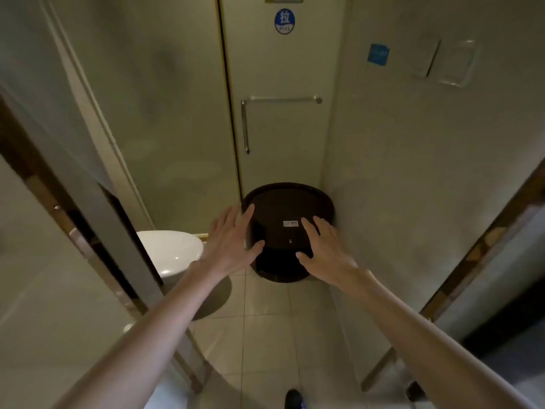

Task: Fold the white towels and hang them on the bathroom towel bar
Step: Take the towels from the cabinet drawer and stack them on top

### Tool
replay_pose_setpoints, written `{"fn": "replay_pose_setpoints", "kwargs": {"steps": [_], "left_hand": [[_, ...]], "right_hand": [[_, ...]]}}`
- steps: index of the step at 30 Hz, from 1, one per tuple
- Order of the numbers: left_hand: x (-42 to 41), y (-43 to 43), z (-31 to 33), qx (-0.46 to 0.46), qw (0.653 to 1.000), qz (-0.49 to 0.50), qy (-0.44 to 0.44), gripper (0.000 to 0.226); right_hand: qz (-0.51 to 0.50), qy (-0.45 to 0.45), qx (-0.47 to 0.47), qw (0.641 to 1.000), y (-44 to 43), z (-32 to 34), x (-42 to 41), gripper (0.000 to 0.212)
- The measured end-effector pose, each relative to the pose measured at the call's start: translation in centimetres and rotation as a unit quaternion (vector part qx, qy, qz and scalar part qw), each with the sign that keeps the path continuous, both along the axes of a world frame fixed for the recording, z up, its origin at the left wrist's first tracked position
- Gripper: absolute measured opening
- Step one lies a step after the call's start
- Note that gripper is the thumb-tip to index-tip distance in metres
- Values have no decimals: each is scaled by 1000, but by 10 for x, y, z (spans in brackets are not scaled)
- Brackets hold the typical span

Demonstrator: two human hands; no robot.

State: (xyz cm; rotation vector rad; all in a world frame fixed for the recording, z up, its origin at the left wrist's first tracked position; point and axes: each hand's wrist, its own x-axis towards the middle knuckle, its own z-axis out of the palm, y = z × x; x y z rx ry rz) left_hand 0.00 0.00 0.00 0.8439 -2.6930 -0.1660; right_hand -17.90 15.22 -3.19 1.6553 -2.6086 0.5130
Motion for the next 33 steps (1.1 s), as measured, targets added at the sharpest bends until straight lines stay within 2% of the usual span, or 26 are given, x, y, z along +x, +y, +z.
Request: {"fn": "replay_pose_setpoints", "kwargs": {"steps": [7, 16, 23, 33], "left_hand": [[-68, -58, -25, 6, 1000, 9, -14, 81], [-153, -129, -38, 26, 999, 25, -37, 85], [-184, -171, -49, 31, 998, 27, -37, 83], [-221, -242, -92, 63, 996, 30, -61, 84]], "right_hand": [[-22, -2, 11, 1000, -57, -35, -61, 83], [-5, -57, 27, 998, -130, -46, -140, 81], [15, -52, 33, 998, -183, -61, -166, 80], [2, -29, 98, 995, -257, -107, -194, 78]]}}
